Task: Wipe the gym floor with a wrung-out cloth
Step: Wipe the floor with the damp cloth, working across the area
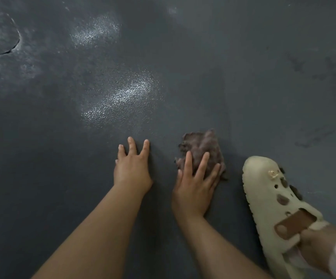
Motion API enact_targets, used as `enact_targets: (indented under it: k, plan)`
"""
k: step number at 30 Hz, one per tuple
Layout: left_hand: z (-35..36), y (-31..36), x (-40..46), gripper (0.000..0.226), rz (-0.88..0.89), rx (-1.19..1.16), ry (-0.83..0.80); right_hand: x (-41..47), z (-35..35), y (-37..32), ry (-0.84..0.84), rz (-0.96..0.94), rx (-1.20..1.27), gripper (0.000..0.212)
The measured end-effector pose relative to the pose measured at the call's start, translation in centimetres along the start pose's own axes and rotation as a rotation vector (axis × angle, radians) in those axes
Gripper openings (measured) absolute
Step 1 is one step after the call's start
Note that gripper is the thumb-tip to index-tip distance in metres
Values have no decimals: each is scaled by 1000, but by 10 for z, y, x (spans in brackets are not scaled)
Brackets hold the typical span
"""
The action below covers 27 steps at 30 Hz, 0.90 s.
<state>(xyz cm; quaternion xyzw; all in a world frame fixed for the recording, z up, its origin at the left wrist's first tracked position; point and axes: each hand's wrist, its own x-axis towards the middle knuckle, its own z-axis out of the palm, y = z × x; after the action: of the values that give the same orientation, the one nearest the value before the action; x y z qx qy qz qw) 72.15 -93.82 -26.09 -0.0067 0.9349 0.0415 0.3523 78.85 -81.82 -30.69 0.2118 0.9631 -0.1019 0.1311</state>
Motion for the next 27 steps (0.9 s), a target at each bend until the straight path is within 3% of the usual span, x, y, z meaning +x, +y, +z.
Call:
enact_targets:
  k: [6, 11, 15, 18, 21, 24, 27]
  plan:
    - [0, -5, -4, 104, 12, -68, 18, 53, -17, -3, 87, -96, -55, 52]
    - [2, -25, -17, 91, 42, -268, 90, 105, -37, -18, -30, -110, -94, 54]
    - [7, -53, -34, 78, -64, -342, 200, 97, -35, -45, -36, -153, -88, 53]
    - [14, -80, -45, 73, -220, -403, 226, 70, -26, -73, -51, -377, -108, 52]
    - [21, -104, -61, 70, -387, -475, 219, 19, -7, -106, -172, -631, -138, 52]
    - [28, -119, -79, 72, -525, -542, 195, -47, 16, -118, -225, -966, -222, 44]
    - [39, -128, -94, 76, -585, -551, 183, -91, 31, -99, -369, -1309, -333, 51]
